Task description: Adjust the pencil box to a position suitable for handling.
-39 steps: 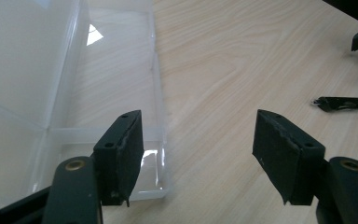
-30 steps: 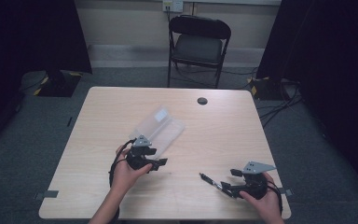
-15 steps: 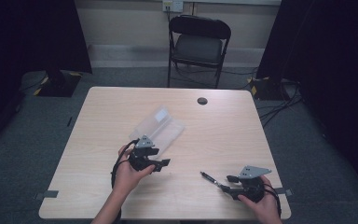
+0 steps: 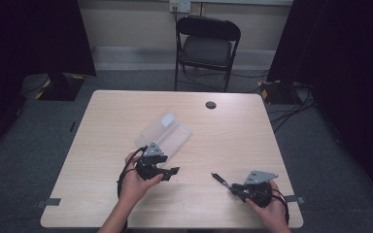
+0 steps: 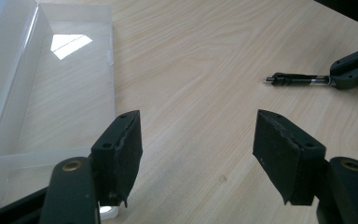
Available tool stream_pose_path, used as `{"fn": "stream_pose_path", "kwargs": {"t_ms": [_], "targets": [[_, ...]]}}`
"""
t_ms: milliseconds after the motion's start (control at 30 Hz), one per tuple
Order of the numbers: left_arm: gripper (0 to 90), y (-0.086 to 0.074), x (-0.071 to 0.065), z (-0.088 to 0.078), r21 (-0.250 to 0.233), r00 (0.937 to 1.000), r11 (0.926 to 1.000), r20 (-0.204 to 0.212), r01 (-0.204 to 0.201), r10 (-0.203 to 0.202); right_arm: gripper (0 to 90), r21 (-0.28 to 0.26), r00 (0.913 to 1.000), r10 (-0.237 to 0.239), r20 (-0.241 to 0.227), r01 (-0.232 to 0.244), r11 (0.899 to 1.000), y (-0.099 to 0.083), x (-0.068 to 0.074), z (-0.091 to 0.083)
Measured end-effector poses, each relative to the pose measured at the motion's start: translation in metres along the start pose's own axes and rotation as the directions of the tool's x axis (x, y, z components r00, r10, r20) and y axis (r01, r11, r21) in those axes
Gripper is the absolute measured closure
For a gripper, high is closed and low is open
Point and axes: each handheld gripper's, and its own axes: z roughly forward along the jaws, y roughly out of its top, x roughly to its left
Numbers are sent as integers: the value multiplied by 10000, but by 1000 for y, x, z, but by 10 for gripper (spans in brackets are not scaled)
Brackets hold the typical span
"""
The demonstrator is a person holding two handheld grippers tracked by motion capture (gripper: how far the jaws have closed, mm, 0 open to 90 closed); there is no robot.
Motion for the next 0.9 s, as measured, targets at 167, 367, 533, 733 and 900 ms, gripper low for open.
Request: {"fn": "stream_pose_path", "kwargs": {"t_ms": [167, 367, 533, 733, 900], "targets": [[330, 0, 1, 1, -44, 10000, 10000, 25, 67, -67, 803, -314, 9983, -134, -563, 116, 9994, 12, 6, 7], [329, -1, -1, 4, 47, 9999, 10000, 157, -20, 19, 803, -380, 9903, -538, -1280, 494, 9981, 27, 17, 31], [328, -3, -2, 6, 201, 9998, 9998, 161, -94, 91, 802, -503, 9805, -950, -1721, 876, 9949, 37, 29, 44], [328, -6, -3, 8, 256, 9998, 9996, 167, -83, 79, 682, -362, 9868, -898, -1347, 857, 9957, 35, 31, 47], [326, -6, -4, 11, 266, 9995, 9995, 283, -150, 142, 549, -238, 9892, -798, -1226, 775, 9967, 31, 29, 42]]}}
